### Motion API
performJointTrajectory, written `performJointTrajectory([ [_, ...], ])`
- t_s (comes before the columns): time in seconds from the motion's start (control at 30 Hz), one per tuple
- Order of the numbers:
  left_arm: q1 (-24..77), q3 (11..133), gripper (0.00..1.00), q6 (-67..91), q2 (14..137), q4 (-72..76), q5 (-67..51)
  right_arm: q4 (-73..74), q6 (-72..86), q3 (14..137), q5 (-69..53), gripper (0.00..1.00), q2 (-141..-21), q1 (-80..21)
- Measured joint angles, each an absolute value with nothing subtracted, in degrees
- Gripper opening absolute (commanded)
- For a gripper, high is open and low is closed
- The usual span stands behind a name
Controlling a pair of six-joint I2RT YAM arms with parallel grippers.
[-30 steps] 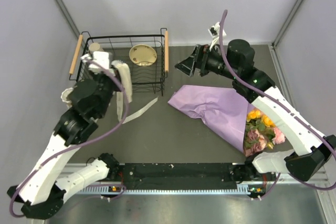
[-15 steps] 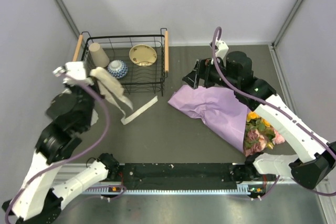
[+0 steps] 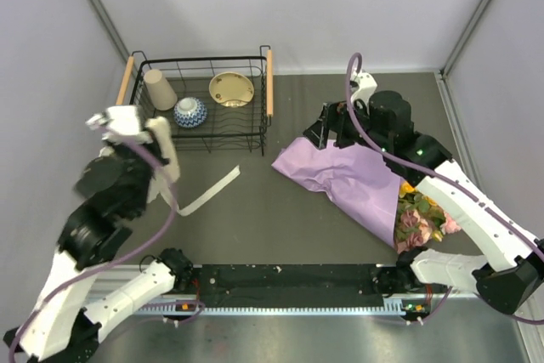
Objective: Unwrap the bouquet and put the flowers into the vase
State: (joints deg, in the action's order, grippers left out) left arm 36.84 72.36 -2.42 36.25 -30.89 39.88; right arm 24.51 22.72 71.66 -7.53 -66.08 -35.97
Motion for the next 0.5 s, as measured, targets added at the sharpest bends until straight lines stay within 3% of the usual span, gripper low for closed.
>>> performJointTrajectory([
  [0.23, 36.9, 58.8, 0.00, 8.4, 50.2, -33.2, 34.1, 29.3, 24.1, 65.5, -1.7, 0.89, -64.7, -34.4],
  [0.27, 36.9, 57.7, 0.07, 9.8, 51.8, -34.0, 33.7, 29.8, 24.5, 64.1, -1.7, 0.89, -64.8, -33.1],
  [0.3, 36.8, 56.6, 0.26, 11.4, 53.3, -35.2, 33.4, 30.4, 24.8, 63.0, -1.9, 0.89, -64.9, -31.2],
  [0.33, 36.8, 55.9, 0.38, 13.1, 54.4, -36.3, 33.0, 31.3, 25.3, 62.0, -2.1, 0.89, -65.5, -29.3],
  [0.4, 36.8, 55.5, 0.57, 15.5, 55.7, -38.3, 32.6, 31.9, 25.7, 61.1, -1.5, 0.89, -66.5, -24.0],
  [0.47, 36.4, 55.5, 0.70, 18.3, 56.3, -39.4, 32.6, 32.4, 26.6, 60.5, -0.9, 0.90, -67.2, -18.5],
  [0.5, 36.3, 55.5, 0.86, 18.8, 56.3, -39.8, 32.5, 32.4, 27.3, 60.0, -0.5, 0.90, -67.3, -15.7],
])
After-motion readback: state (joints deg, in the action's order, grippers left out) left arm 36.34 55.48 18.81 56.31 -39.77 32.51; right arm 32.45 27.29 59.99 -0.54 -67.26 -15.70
